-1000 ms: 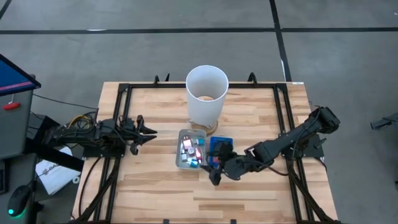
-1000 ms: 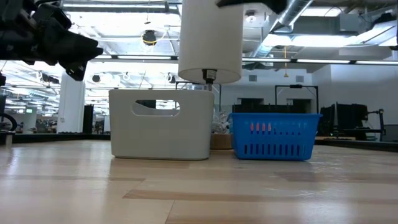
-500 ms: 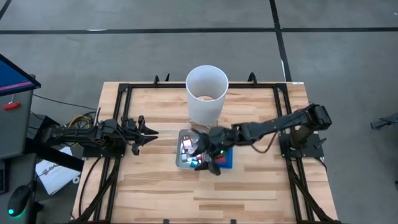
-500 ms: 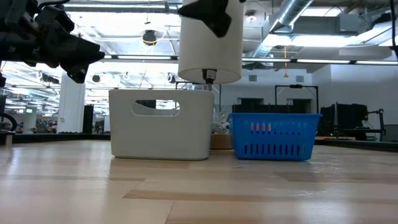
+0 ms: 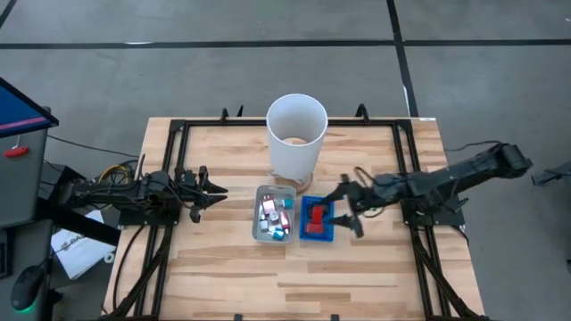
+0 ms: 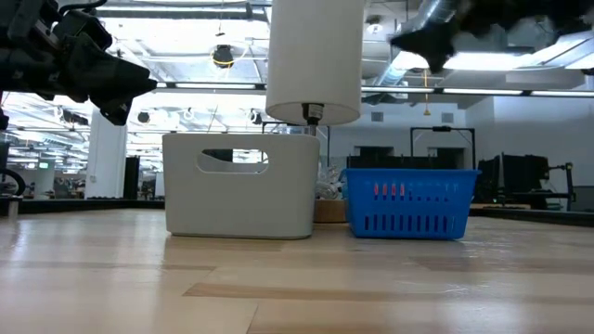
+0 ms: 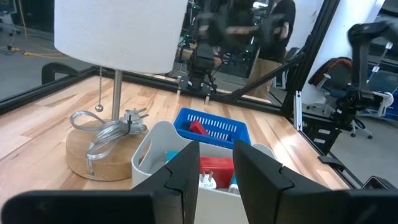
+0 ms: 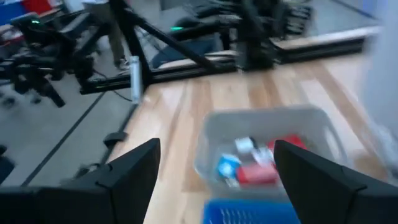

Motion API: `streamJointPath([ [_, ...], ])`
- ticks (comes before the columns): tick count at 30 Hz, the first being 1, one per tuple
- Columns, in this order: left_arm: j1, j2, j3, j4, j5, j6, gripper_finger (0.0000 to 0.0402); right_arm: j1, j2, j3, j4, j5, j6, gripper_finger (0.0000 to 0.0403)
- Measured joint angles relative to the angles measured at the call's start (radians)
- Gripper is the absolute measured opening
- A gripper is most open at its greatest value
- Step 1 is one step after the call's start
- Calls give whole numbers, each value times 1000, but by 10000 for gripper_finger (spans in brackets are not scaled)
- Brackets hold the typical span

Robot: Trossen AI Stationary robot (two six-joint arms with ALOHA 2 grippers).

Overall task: Pick & Place Office items
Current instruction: Return to Home Position

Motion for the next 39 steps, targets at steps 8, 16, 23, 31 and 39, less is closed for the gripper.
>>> streamJointPath([
  [8,0,0,0,0,0,0,94,0,-298,-373,173,72,-32,305],
  [16,0,0,0,0,0,0,94,-17,-494,-551,259,67,-2,305],
  [23,0,0,0,0,0,0,94,-23,-594,-612,198,64,20,305],
  [31,0,0,0,0,0,0,94,-95,-776,-613,28,64,-113,305],
  [39,0,0,0,0,0,0,94,-82,-1021,-613,-170,-70,-151,305],
])
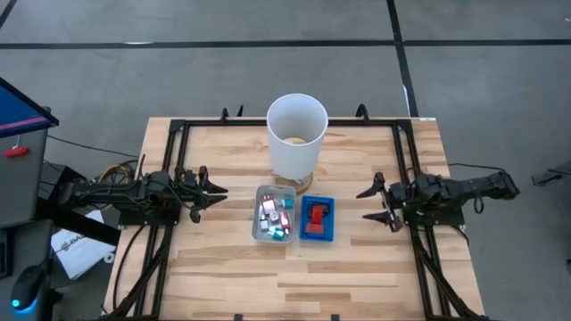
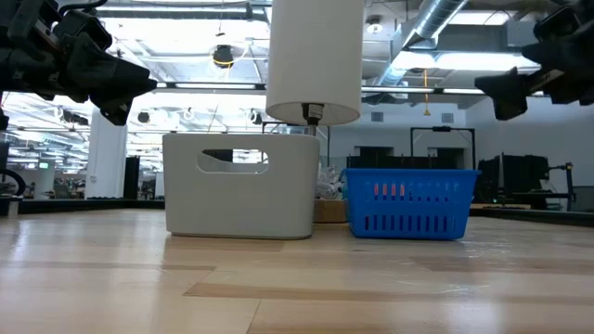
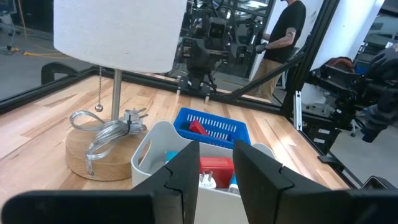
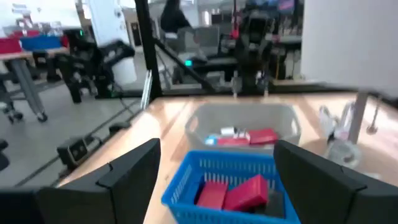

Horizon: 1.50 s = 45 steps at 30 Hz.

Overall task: Pick & Place Office items
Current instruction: Return to Home Position

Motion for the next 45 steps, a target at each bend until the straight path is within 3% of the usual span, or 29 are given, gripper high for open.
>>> streamJointPath([
  [13,0,0,0,0,0,0,94,-29,-52,-1,-1,33,-7,305],
  [23,0,0,0,0,0,0,94,-53,-52,-1,-2,32,124,305],
  [45,0,0,0,0,0,0,94,-53,-52,-1,-3,32,124,305],
])
